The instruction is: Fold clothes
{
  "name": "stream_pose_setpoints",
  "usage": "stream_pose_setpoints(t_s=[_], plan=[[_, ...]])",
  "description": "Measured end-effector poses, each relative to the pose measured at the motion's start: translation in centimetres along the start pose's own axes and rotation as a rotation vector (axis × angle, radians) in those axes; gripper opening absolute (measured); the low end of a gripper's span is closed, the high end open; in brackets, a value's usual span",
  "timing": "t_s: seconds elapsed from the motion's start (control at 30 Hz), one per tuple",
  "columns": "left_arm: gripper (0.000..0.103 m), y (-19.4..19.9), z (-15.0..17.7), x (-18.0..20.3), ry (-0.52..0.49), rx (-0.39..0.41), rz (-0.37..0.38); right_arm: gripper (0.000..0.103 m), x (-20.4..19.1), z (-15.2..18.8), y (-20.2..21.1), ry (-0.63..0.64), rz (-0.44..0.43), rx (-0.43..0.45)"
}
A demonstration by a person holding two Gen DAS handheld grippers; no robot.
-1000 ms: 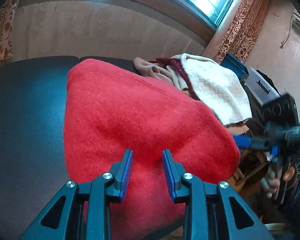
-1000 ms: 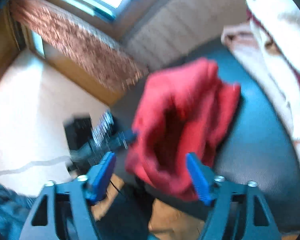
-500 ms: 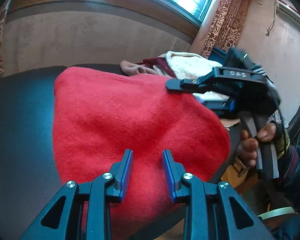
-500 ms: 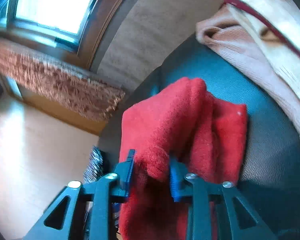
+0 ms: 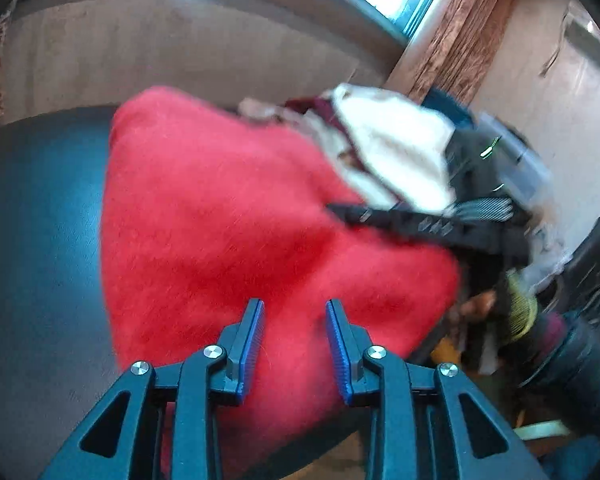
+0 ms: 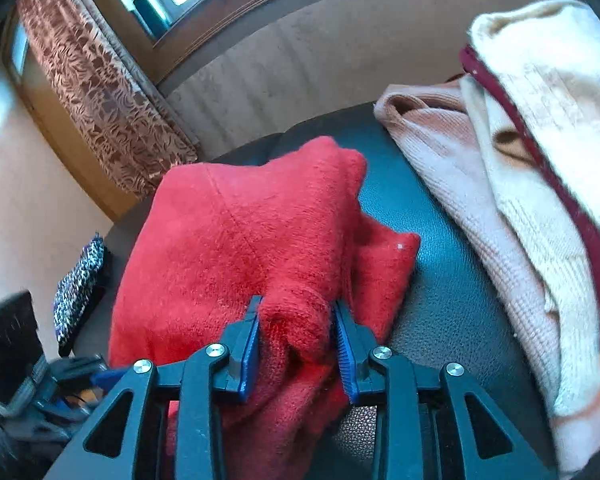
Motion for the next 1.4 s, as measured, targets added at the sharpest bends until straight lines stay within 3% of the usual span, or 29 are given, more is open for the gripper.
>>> stream_pose_setpoints(t_s=[0.1, 0.23, 0.3, 0.43, 0.5, 0.57, 0.6, 0.63, 0.73, 0.8, 0.93, 1.03, 1.13, 1.23, 1.4], plan=[[0.034, 0.1, -0.9, 1.2, -0.028, 0.028, 0.014, 0.048, 0.1, -1.3, 0.8, -0.031, -0.014, -0.006], [0.034, -1.2, -1.0, 3.1, -0.07, 0.02, 0.027, 0.051, -1.5, -4.7, 4.2, 0.019, -0.011, 0.066], [0.034, -1.9, -0.9, 4.0, -0.093, 0.017, 0.028, 0.051, -3.3, -6.5, 5.0, 0.045, -0.082, 0.085], [0.035, -4.1, -0.6, 6.0, -0.139, -0.024, 0.037, 0.051, -5.9, -8.2, 2.1, 0.056, -0.262, 0.003], [0.035, -5.4, 0.2, 6.4, -0.145, -0.06, 0.029, 0.051, -5.5, -7.8, -0.8, 0.046, -0.238, -0.07], [0.035, -5.8, 1.0, 6.8, -0.151, -0.051, 0.011, 0.049, -3.9, -6.6, -3.3, 0.046, -0.154, -0.113], [0.035, -5.9, 1.1, 7.0, -0.156, -0.042, 0.001, 0.039, -3.0, -5.8, -4.2, 0.071, -0.102, -0.116], [0.035, -6.0, 1.3, 7.1, -0.162, -0.033, -0.011, 0.036, -2.1, -5.0, -5.0, 0.095, -0.051, -0.119], [0.035, -6.2, 1.6, 8.0, -0.211, -0.006, -0.061, 0.035, -1.4, -3.7, -4.6, 0.155, -0.053, -0.006], [0.035, -6.1, 1.8, 8.3, -0.225, 0.007, -0.081, 0.035, -1.5, -3.4, -4.7, 0.196, -0.036, 0.013], [0.034, -3.9, 1.3, 6.5, -0.121, 0.017, -0.053, 0.036, -1.4, -3.6, -4.6, 0.196, -0.041, 0.019], [0.035, -0.1, 0.6, 3.3, -0.026, 0.098, -0.111, 0.036, -1.1, -3.7, -4.3, 0.194, -0.041, -0.001], [0.037, 2.8, -0.2, -0.5, 0.079, 0.162, -0.17, 0.04, -2.6, -4.6, -4.5, 0.204, 0.003, -0.079], [0.037, 3.5, -0.1, -2.7, 0.1, 0.168, -0.218, 0.062, -5.0, -6.4, -3.8, 0.269, 0.118, -0.116], [0.037, 1.9, 1.0, -1.1, 0.032, 0.14, -0.195, 0.07, -13.6, -9.3, -3.7, 0.465, 0.035, -0.089]])
Point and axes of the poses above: each gripper's, at about its wrist camera, not at the fingertips, and y roughly against the way its jaws point, x to its right, z to its underside, the point moved 3 cm from there along -y, roughly the way its jaws point, and after that the axes turned 10 degrees about -z, right-handed, at the moved point
